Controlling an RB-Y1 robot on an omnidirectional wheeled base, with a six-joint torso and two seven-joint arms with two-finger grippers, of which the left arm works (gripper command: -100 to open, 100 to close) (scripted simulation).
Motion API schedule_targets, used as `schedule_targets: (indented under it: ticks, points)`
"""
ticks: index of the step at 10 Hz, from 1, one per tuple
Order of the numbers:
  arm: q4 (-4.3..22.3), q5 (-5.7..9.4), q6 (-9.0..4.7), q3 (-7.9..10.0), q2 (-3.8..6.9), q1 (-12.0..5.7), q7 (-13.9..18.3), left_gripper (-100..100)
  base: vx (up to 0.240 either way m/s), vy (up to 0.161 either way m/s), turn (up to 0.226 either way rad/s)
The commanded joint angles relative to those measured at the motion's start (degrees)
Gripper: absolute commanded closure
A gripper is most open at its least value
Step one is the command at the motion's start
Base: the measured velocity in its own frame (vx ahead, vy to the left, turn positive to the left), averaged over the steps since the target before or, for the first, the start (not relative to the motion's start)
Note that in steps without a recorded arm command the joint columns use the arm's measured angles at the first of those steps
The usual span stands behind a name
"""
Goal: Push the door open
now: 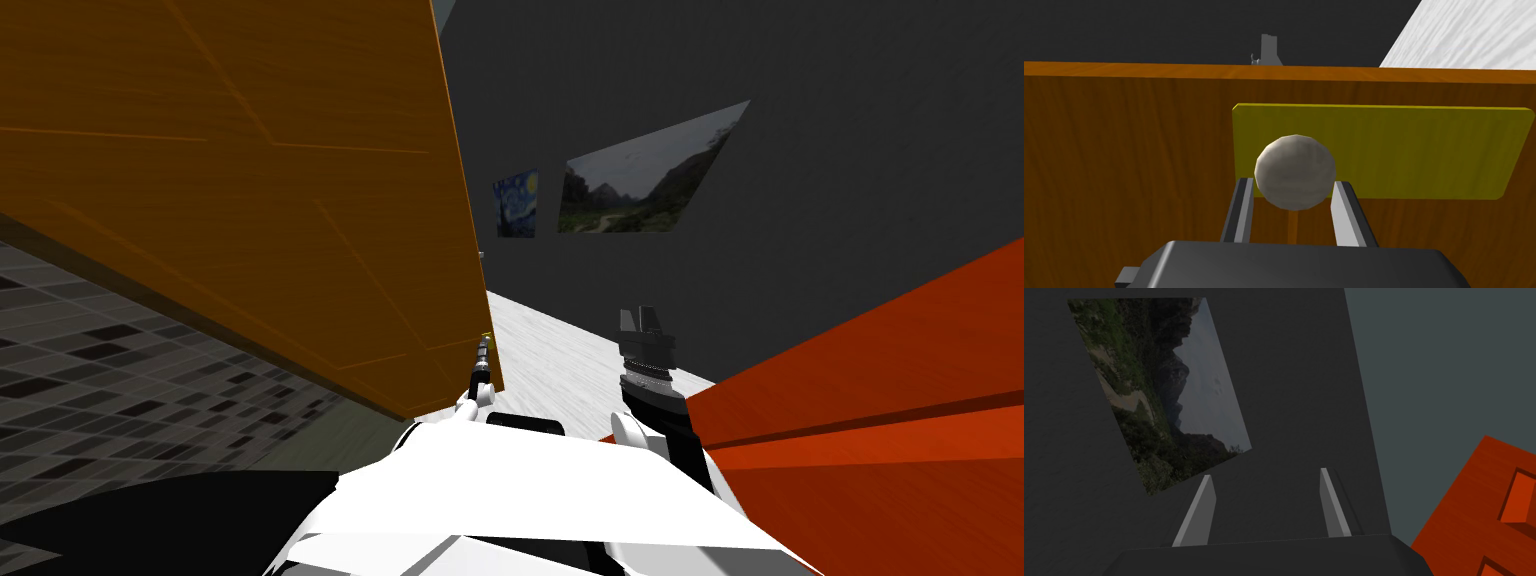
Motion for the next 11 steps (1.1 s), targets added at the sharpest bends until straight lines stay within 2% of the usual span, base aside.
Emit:
schedule_targets:
  ticks: [1, 2, 3, 4, 7, 11]
  points:
    - [-0.12, 0.09, -0.19, 0.19, 0.27, -0.03, 0.01, 100, 0.0, 0.0, 0.0]
    - [-0.07, 0.85, -0.33, 1.03, 1.72, -0.01, -0.68, 100, 0.123, 0.035, 0.071]
    - [-0.1, 1.2, -0.46, 1.45, 2.2, -0.02, -0.96, 100, 0.209, 0.037, 0.088]
    - [1.27, 0.99, -0.77, -0.56, 2.61, -0.06, -0.41, -100, 0.089, 0.074, 0.247]
    - [0.46, 1.35, -0.45, -3.57, 4.38, 0.43, -0.06, -100, -0.04, 0.111, 0.192]
    - [-0.67, 1.84, -0.01, -7.82, 5.18, 1.11, 0.43, -100, -0.014, 0.075, 0.209]
